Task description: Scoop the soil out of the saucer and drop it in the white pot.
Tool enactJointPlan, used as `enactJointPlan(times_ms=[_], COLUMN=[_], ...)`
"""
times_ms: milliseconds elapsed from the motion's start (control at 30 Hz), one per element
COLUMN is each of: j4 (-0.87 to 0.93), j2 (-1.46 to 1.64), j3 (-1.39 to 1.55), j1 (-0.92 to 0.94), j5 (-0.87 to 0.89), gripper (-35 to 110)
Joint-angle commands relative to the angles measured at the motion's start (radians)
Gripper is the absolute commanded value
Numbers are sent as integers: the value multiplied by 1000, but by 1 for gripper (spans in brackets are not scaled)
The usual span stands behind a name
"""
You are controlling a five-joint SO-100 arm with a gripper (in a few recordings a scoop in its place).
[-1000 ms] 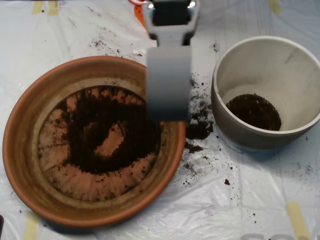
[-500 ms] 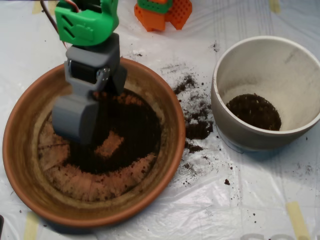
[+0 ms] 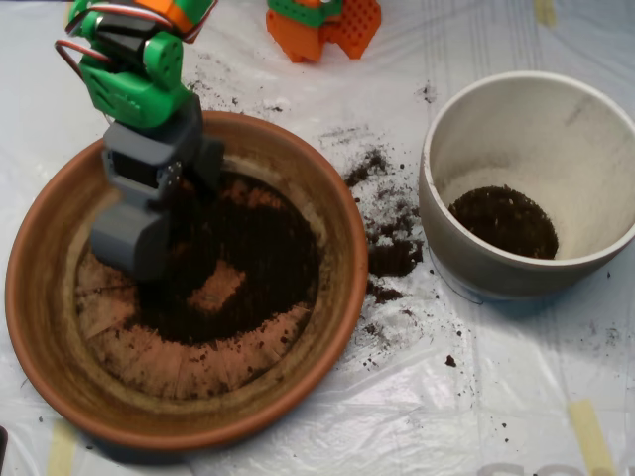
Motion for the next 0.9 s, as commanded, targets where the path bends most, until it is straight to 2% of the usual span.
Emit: enactJointPlan(times_ms=[0, 400, 633, 867], j4=[-6, -91, -138, -184], j2=[11, 31, 31, 97], j3=[-6, 67, 77, 152], j1=[31, 69, 77, 6], j5=[-37, -58, -43, -23], gripper=[34, 30, 14, 1])
